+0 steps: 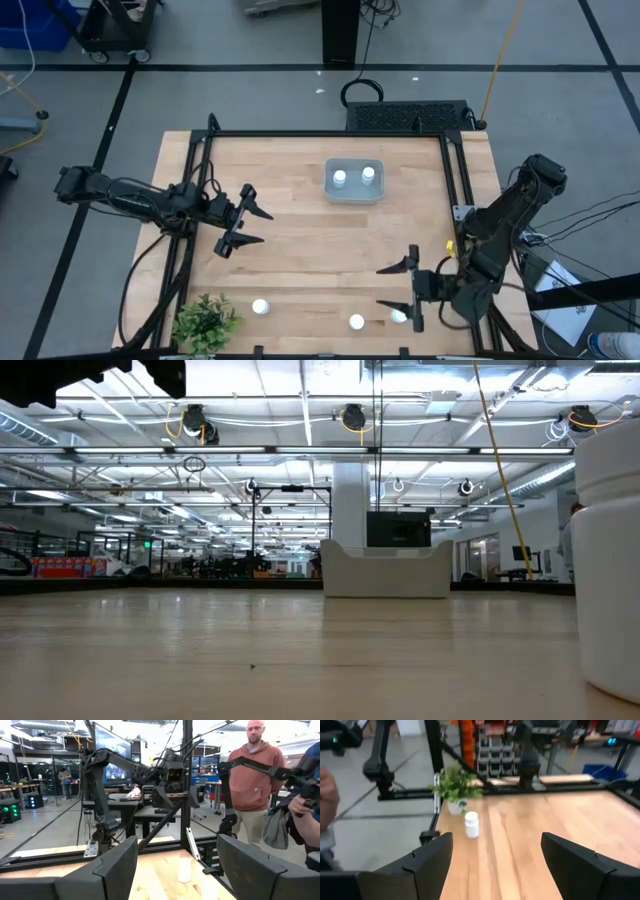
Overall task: Pick and place pill bottles into a basket
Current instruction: Put the white medicine bottle into the gray bin
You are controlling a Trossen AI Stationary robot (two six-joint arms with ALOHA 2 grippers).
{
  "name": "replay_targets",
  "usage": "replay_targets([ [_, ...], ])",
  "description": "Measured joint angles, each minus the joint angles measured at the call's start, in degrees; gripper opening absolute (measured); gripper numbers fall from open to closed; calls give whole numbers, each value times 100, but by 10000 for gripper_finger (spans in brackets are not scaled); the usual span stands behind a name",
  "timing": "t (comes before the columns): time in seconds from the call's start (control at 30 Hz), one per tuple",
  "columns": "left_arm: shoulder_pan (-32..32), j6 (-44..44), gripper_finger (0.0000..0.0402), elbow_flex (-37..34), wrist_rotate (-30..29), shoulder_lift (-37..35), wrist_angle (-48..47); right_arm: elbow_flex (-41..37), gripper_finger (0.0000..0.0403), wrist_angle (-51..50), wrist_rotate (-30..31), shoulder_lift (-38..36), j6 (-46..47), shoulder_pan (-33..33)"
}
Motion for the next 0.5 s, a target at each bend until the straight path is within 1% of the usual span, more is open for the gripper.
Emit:
replay_targets([
  [0.1,0,-3,274,0,-15,0,-19,535,295,-1147,-115,122,729,-56],
  [0.23,0,-8,274,0,-15,0,-26,1084,295,-2520,-593,323,1932,-201],
  [0.3,0,-1,274,0,-15,0,-37,1221,295,-2830,-978,440,2333,-293],
  [0.43,0,3,274,0,-15,0,-64,1252,295,-3084,-1683,652,2977,-478],
  [0.5,0,4,273,0,-15,0,-76,1252,295,-3410,-2071,749,3494,-549],
])
